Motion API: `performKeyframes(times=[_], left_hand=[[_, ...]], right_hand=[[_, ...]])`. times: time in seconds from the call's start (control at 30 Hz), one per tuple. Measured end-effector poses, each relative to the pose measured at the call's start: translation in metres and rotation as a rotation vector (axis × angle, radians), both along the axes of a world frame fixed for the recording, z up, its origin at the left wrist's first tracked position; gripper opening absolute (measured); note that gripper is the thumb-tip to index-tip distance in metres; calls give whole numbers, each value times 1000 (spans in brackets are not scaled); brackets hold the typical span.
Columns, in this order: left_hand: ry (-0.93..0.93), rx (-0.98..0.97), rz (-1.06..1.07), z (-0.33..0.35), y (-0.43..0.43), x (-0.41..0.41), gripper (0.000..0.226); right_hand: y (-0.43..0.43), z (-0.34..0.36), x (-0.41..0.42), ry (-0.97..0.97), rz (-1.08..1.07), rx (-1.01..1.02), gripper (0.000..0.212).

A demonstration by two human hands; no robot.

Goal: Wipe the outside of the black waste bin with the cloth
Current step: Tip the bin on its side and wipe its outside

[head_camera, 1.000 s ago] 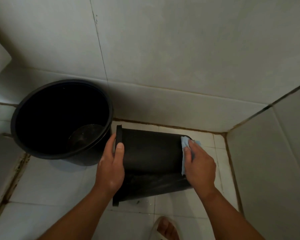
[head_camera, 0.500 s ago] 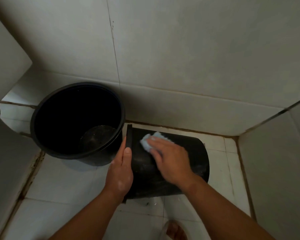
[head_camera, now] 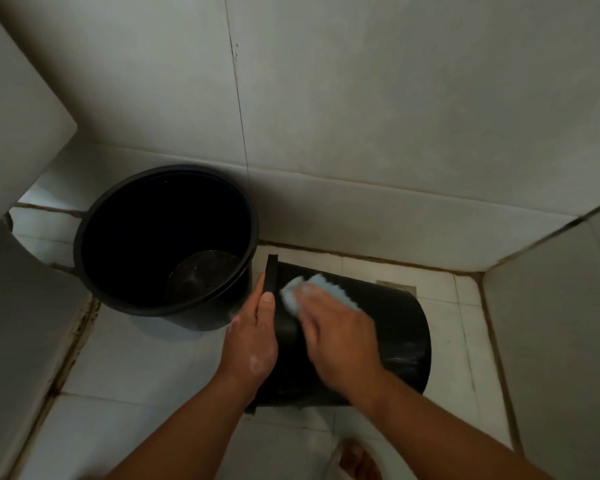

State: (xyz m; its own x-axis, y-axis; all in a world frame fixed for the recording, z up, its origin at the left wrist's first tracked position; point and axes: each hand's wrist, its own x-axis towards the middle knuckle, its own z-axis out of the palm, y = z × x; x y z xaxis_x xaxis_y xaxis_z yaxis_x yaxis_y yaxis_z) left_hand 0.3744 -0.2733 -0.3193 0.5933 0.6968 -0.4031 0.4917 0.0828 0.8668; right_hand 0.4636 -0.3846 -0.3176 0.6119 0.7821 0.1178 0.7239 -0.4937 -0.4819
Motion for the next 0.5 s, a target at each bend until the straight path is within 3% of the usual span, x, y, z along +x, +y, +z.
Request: performKeyframes(times=[0.07,0.13,0.2,0.3,0.37,0.43,0.5], left_hand=[[16,34,-16,1,1,-1,48],[25,46,-26,2,0,0,48],[25,46,-26,1,-1,2,48],[3,45,2,0,-6,2,50],[2,44,15,-2,-10,3,51],[22,11,33,-1,-10,4,49],[30,-22,47,-1,-7,5,47]], right_hand=[[-18,-5,-19,-10,279,41,40],[-33,-13,-6,-144,391,-29,43],[-40,-18,18,-83,179,-99,46],[-44,-14,54,77,-343,-97,37],[-35,-11,54,43,-502,-115,33],[-19,-6,22,-13,-392,-58,30],[-10,-8,-19,31,-101,16,31]])
